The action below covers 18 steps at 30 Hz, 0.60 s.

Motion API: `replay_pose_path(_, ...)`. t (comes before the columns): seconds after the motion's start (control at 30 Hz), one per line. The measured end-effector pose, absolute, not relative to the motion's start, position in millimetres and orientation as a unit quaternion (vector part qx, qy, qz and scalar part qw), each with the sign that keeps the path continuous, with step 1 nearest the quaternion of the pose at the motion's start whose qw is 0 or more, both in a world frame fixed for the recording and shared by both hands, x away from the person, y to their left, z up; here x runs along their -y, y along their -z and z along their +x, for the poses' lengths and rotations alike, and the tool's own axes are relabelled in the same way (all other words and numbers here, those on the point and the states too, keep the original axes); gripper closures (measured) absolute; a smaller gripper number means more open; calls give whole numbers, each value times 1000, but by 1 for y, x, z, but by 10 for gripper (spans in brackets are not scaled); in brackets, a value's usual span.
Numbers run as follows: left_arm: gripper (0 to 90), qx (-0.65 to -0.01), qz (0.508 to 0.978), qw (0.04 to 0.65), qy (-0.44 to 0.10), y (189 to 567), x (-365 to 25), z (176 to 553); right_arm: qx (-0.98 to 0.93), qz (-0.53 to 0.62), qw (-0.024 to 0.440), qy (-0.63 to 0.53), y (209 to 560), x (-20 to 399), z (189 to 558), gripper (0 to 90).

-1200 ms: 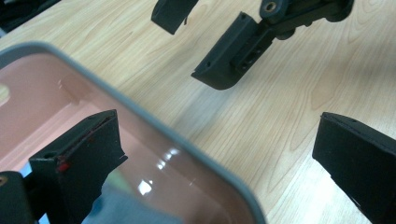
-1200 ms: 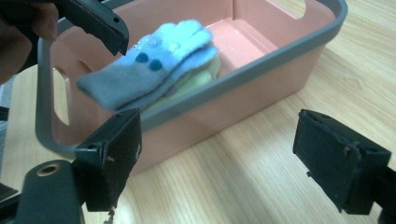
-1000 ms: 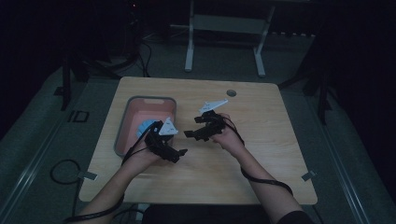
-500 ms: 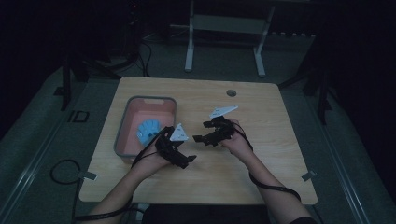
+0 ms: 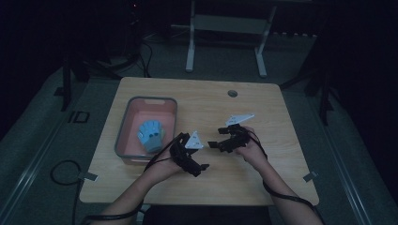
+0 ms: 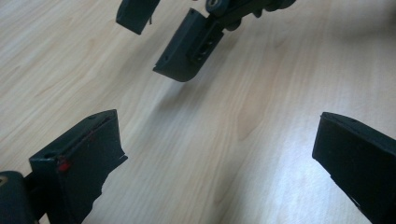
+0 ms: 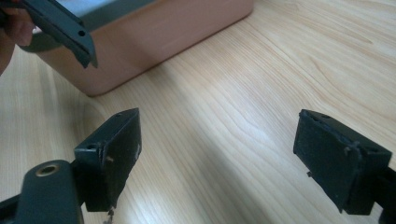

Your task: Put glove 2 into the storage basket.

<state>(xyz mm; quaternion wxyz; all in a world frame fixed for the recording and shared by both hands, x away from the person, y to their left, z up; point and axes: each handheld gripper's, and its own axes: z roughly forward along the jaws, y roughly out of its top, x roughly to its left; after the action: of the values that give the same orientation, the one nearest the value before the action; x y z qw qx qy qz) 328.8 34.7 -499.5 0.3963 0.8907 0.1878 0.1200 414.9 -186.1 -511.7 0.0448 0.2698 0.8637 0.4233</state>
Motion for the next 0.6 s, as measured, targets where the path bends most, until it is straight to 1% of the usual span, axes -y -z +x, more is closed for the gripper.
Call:
replay_pose_path(0.33,16,-164,900,391,-103,514,-9,326,-862,284,50,-416,523,210,404,152)
replay_pose_path(0.6,16,-153,904,388,-94,526,1,325,-858,293,43,-420,531,221,397,153)
